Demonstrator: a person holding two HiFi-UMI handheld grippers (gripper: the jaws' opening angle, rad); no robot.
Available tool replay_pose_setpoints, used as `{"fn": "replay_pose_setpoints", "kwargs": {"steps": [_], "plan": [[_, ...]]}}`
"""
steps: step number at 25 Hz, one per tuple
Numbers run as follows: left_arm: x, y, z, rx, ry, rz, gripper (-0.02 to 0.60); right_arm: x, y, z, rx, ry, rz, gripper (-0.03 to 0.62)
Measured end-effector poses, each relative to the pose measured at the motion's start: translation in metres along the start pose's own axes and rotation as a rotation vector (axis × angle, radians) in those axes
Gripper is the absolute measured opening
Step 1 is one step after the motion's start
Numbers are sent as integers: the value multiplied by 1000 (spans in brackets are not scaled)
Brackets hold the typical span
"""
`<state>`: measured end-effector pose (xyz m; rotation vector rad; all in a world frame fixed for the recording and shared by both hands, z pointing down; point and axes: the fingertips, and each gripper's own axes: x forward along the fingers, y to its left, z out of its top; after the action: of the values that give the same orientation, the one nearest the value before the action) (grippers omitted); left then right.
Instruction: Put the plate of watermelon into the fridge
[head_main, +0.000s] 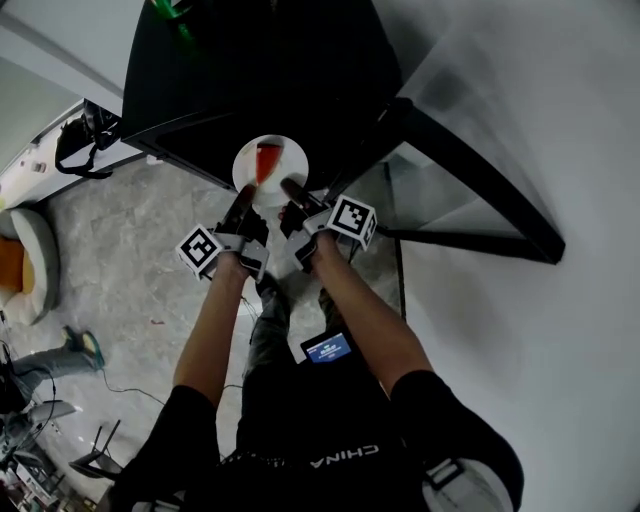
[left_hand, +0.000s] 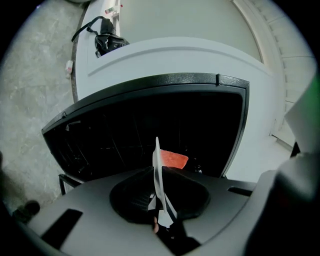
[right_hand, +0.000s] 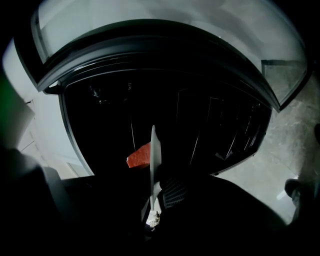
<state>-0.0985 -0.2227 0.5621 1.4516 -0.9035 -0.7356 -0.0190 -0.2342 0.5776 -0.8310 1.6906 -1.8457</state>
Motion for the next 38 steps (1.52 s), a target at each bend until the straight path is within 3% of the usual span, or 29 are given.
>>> {"fn": "replay_pose_setpoints", "kwargs": {"steps": [5, 9, 19, 24, 28, 35, 38], "plan": [[20, 26, -6, -6, 27, -10, 37, 21, -29, 16, -11, -30, -8, 31], [28, 56, 0, -61, -12, 25, 37, 35, -50, 21, -12, -43, -23, 31], [59, 96, 25, -39, -61, 53, 35, 73, -81, 42, -60, -40, -72, 31], [71, 119, 28, -51, -90, 91, 34, 83, -101, 53, -96, -7, -133, 31], [78, 121, 32, -7, -97, 104, 34, 86, -110, 54, -125, 47, -176, 31], [85, 129, 42, 25, -122, 145, 26, 83, -110, 49, -183, 114, -170, 53], [89, 125, 46, 14, -148, 130, 26, 83, -106, 44, -244, 136, -165, 67]]}}
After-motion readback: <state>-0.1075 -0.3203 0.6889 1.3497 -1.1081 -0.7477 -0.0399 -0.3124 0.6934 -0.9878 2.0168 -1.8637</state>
